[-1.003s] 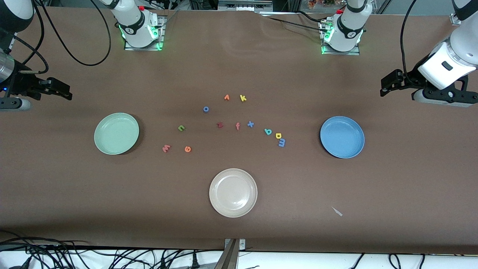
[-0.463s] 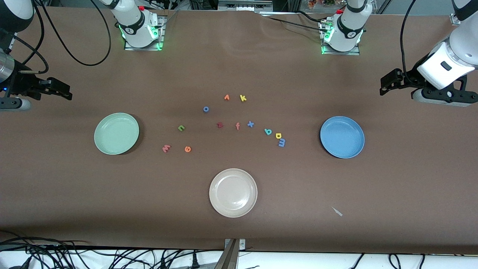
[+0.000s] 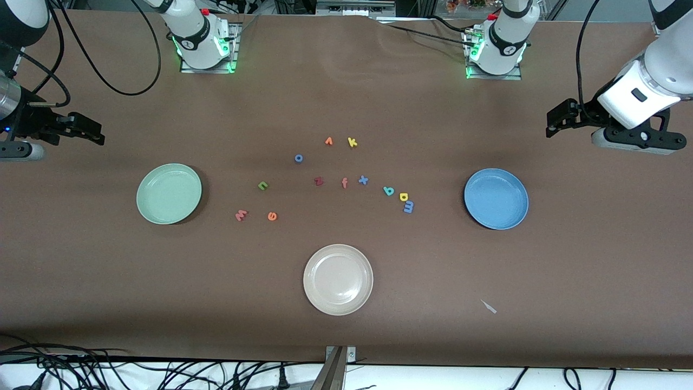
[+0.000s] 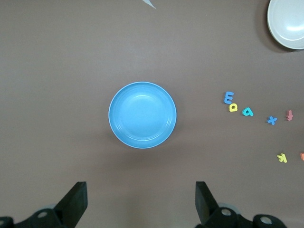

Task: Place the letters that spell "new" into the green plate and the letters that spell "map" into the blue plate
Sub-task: 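Grasp the E with the left gripper while the right gripper grasps the W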

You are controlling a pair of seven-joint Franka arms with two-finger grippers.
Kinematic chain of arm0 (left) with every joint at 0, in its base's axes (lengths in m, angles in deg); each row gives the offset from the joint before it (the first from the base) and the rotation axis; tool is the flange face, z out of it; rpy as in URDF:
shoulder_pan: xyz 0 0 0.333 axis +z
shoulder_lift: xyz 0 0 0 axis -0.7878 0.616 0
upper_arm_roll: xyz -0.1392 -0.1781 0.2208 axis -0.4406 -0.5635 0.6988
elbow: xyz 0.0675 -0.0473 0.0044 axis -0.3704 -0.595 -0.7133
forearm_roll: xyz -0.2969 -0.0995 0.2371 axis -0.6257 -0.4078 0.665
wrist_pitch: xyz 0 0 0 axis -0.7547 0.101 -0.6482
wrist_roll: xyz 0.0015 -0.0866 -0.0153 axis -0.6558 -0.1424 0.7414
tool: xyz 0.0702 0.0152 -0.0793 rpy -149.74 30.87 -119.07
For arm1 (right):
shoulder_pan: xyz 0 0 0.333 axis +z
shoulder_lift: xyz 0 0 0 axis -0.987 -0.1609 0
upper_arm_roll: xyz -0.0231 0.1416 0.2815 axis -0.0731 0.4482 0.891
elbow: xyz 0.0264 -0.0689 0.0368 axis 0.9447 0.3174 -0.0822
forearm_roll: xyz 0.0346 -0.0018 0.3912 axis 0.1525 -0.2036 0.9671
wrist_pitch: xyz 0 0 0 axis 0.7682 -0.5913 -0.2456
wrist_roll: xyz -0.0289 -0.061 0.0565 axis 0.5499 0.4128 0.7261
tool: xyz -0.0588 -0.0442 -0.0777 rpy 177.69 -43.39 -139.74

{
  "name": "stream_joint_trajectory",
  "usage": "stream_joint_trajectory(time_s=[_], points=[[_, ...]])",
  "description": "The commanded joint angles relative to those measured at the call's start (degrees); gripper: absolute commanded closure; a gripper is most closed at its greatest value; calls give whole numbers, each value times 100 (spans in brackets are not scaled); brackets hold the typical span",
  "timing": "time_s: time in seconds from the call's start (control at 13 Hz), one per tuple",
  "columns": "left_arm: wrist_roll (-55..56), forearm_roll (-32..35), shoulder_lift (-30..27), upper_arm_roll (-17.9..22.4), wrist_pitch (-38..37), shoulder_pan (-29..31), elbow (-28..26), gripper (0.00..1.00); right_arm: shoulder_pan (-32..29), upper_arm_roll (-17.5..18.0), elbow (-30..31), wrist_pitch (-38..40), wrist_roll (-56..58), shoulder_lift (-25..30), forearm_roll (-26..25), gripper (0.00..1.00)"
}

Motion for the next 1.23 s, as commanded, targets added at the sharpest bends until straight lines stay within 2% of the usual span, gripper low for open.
stream_joint_trajectory(time_s=[0.0, 0.08, 0.31, 0.46, 0.69, 0.93, 1.16], points=[[-7, 106, 305, -8, 45, -7, 48, 0, -28, 31, -102, 84, -6, -30, -37, 0], [-15, 115, 367, -17, 46, -42, 65, 0, -28, 31, -103, 84, -6, -30, -37, 0], [-68, 106, 1086, -51, 46, -68, 362, 0, -11, 31, -76, 84, -23, -30, -29, 0], [-33, 89, 1850, -61, 124, -182, 801, 0, 24, 57, -41, 84, -14, -39, -29, 0], [19, 106, 2459, -61, 693, -708, 1006, 0, 182, 83, -50, 84, 73, -127, -29, 0], [1001, 63, 2862, -52, 986, -1219, 1014, 0, 384, 171, -85, 189, 30, -478, -37, 0], [1127, 80, 3538, -17, 1792, -1842, 1243, 0, 508, 189, -111, 164, -14, -733, -38, 0]])
